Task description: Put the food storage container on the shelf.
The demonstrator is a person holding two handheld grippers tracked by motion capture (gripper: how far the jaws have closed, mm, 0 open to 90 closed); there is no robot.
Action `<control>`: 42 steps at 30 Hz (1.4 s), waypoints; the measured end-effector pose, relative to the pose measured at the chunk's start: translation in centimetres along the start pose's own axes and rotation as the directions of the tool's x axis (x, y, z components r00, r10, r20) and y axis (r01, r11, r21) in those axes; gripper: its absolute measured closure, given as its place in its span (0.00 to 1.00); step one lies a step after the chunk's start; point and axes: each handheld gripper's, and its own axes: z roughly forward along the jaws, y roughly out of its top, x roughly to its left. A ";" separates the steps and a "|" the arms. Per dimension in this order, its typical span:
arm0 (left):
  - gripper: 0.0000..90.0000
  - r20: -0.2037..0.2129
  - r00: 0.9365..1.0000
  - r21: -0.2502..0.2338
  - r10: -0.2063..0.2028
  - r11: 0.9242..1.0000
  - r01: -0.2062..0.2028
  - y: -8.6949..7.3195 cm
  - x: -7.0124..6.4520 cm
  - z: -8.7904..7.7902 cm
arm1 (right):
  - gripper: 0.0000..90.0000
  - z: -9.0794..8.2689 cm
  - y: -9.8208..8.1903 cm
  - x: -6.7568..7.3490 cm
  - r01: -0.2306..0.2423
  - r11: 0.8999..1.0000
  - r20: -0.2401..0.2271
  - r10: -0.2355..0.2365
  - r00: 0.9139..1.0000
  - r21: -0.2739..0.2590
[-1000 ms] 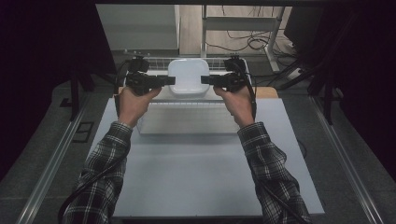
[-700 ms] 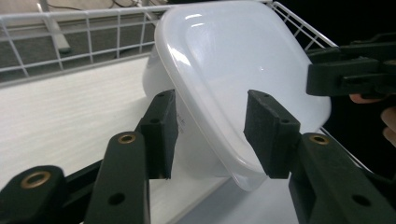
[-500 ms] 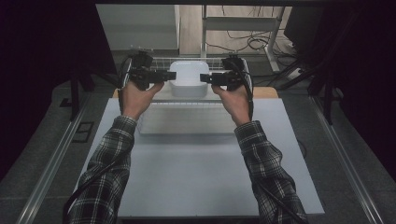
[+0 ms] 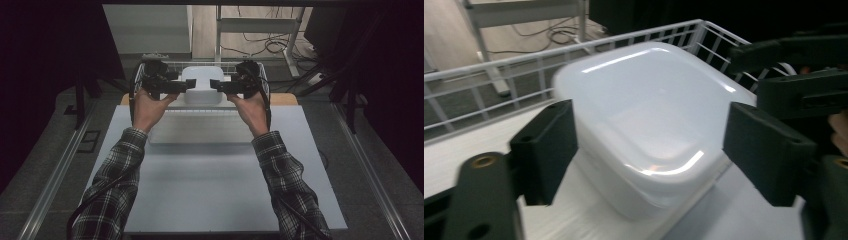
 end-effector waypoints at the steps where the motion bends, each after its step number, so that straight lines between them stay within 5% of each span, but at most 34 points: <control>1: 0.17 0.009 1.000 0.008 0.009 1.000 -0.009 -0.2 -0.2 0.0 | 0.09 0.0 -0.1 0.2 0.016 1.000 -0.001 -0.016 1.000 0.005; 15: 0.07 0.051 0.994 -0.015 0.099 0.995 -0.098 -3.4 -1.6 -0.8 | 0.01 -1.0 -2.6 1.7 0.144 0.989 -0.013 -0.144 0.989 0.027; 42: 0.03 0.080 0.990 0.011 0.120 0.993 -0.121 -8.2 -2.9 -2.0 | 0.01 -2.6 -6.2 2.2 0.211 0.976 -0.024 -0.210 0.977 0.058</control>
